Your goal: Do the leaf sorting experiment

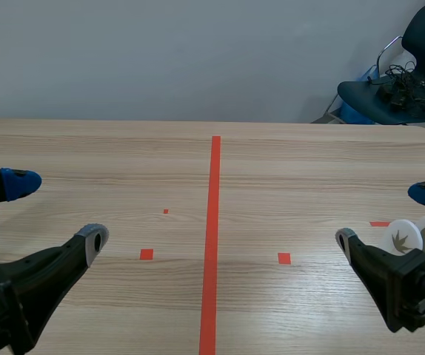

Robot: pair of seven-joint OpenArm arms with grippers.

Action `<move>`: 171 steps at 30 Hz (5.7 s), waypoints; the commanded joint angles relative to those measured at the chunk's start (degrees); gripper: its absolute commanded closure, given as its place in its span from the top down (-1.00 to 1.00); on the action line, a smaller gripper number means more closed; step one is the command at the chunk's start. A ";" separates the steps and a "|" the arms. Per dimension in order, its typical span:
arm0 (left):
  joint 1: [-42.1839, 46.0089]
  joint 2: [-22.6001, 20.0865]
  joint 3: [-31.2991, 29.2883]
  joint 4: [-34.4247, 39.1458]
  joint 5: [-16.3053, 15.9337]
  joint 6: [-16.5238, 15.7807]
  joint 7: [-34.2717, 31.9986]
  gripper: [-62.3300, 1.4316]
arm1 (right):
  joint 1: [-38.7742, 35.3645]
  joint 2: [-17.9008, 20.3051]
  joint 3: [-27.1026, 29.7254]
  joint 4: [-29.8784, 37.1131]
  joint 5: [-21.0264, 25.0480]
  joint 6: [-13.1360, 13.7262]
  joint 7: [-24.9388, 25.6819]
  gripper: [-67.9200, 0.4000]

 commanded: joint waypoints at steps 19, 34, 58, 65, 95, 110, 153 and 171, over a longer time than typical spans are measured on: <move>-0.04 0.13 -0.31 0.33 -0.35 -0.15 -0.79 1.00 | 0.20 0.44 0.37 1.03 0.20 0.02 0.81 1.00; -0.04 0.13 -0.31 0.33 -0.35 -0.15 -0.81 1.00 | 0.20 0.44 0.37 1.03 0.20 0.02 0.81 1.00; -0.20 0.13 -0.31 0.33 -0.33 -0.15 -0.79 1.00 | 0.20 0.44 0.37 1.03 0.20 0.02 0.81 1.00; -0.20 0.13 -0.31 0.33 -0.33 -0.15 -0.79 1.00 | 0.20 0.44 0.37 1.03 0.20 0.02 0.81 1.00; -5.49 0.15 2.84 -5.51 4.20 -0.79 7.82 1.00 | 0.20 0.44 0.37 1.03 0.20 0.02 0.83 1.00; -39.78 13.00 26.10 -47.28 20.59 -1.38 -10.64 1.00 | 0.20 0.42 0.37 1.03 0.22 0.02 0.83 1.00; -46.86 15.17 30.08 -55.17 15.41 -6.86 -16.37 -0.82 | 0.20 -0.22 0.37 1.03 0.22 0.02 0.83 1.00; -23.21 12.66 -5.77 -43.21 -0.72 2.08 -8.72 -0.82 | 0.20 -0.20 0.39 1.03 0.22 0.02 0.85 1.00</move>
